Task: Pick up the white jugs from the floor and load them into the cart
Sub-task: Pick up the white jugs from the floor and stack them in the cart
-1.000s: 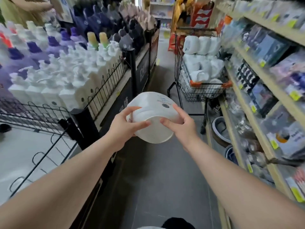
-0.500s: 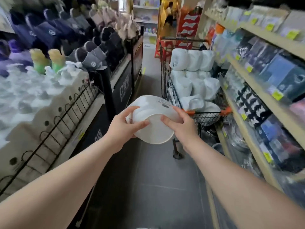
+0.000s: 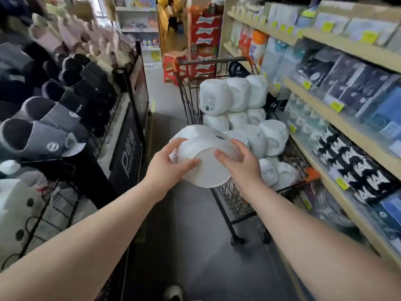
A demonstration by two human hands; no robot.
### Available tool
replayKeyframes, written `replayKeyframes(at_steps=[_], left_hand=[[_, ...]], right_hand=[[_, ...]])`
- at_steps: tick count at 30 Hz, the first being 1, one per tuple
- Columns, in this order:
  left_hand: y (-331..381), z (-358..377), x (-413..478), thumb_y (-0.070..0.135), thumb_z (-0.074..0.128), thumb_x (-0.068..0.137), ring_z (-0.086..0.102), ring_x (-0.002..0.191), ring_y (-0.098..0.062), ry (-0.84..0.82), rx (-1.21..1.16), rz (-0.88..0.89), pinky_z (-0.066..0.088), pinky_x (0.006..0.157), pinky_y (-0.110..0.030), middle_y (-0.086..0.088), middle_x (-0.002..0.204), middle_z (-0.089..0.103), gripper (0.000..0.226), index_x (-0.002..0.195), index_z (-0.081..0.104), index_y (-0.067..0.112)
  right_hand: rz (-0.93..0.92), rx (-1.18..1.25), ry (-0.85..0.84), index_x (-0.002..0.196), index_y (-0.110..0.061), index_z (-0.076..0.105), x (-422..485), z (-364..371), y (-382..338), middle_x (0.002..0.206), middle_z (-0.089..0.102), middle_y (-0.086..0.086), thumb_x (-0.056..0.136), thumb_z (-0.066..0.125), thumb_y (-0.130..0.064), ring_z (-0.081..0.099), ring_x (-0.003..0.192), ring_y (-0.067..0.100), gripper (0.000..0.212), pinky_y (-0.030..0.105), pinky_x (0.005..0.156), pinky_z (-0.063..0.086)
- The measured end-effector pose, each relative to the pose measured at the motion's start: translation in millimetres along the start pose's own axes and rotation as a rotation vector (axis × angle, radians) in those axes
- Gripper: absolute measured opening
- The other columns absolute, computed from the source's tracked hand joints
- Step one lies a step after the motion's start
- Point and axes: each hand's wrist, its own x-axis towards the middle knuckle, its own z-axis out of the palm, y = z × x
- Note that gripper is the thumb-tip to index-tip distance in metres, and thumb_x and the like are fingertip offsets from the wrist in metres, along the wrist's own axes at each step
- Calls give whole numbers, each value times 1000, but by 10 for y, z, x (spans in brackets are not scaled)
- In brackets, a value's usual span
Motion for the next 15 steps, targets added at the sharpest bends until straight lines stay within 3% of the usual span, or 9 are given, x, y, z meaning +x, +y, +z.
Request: replayKeyframes(at_steps=[5,10,15], left_hand=[[76,82,1097,33,88,66,69,93,-21,-163,3,19,60,75,-48,2,106,68,48,103,64,52],[65,513,2066,35,88,63,70,92,-18,-297,17,24,60,80,-43,4,107,69,56,110,62,51],[28,1080,2892,31,87,67,66,102,-20,-413,17,10,61,78,-40,1,120,63,57,110,59,55]], right_hand=[[42,-8,189,139,-23,50,740,79,-136,136,52,-5,75,80,-39,46,124,9,72,33,109,40],[78,-27,349,139,-24,50,1458,-115,-55,140,50,-5,77,78,-41,44,126,8,71,32,110,39],[124,-42,457,140,-26,49,2170,-392,129,140,50,-6,78,76,-46,47,128,12,70,35,108,42]])
